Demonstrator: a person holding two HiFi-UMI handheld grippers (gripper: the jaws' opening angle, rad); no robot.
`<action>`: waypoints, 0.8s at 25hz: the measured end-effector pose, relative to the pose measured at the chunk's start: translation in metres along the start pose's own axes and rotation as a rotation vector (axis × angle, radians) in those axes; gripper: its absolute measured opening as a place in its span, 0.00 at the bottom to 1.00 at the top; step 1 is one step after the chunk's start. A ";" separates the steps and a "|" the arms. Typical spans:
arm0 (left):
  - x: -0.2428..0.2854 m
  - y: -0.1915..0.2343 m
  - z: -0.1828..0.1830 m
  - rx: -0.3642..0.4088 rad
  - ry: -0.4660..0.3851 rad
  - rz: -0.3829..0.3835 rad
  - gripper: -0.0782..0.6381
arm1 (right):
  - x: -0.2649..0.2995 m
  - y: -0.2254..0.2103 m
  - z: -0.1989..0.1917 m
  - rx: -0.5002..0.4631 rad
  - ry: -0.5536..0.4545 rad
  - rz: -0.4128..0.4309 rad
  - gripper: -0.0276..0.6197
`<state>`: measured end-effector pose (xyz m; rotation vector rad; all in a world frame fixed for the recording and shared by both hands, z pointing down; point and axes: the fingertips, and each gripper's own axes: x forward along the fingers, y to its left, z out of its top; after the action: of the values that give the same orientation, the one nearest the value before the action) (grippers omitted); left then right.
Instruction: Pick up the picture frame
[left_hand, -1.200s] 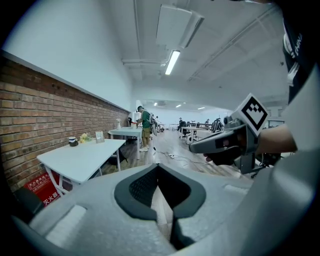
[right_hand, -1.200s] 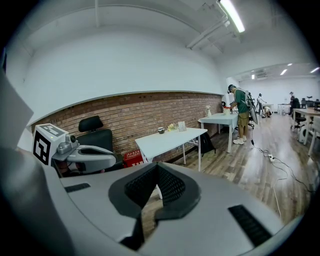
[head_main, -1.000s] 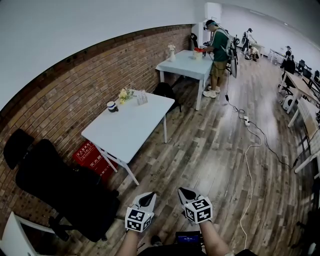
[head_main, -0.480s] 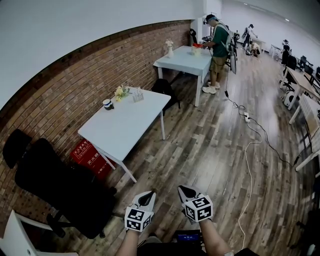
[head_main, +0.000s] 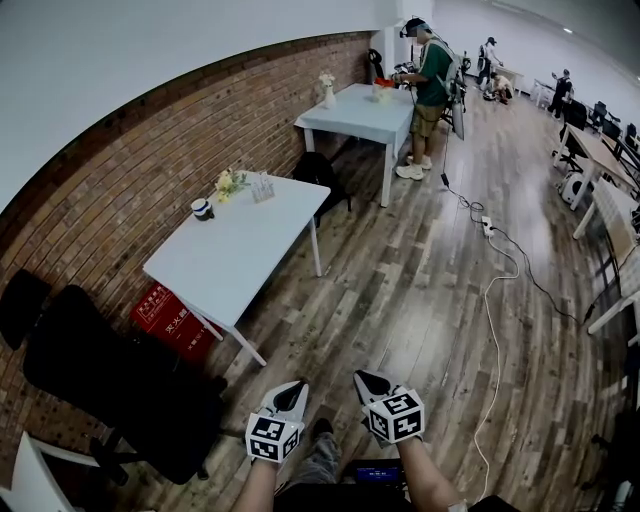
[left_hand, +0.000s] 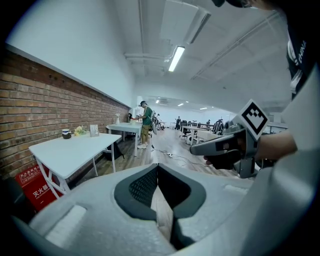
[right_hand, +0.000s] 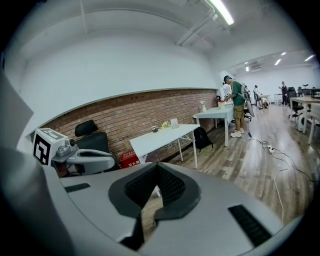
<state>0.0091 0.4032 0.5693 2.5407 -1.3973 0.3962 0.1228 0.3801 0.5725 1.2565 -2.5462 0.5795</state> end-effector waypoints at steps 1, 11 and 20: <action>0.006 0.004 0.001 -0.008 -0.001 -0.004 0.13 | 0.004 -0.003 0.001 -0.001 0.004 -0.004 0.06; 0.083 0.059 0.025 -0.011 -0.010 -0.062 0.13 | 0.070 -0.053 0.037 -0.005 0.018 -0.066 0.06; 0.136 0.125 0.053 -0.047 -0.013 -0.090 0.13 | 0.138 -0.076 0.081 0.043 0.015 -0.071 0.06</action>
<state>-0.0199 0.2132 0.5726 2.5606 -1.2756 0.3278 0.0972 0.2048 0.5713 1.3462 -2.4784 0.6283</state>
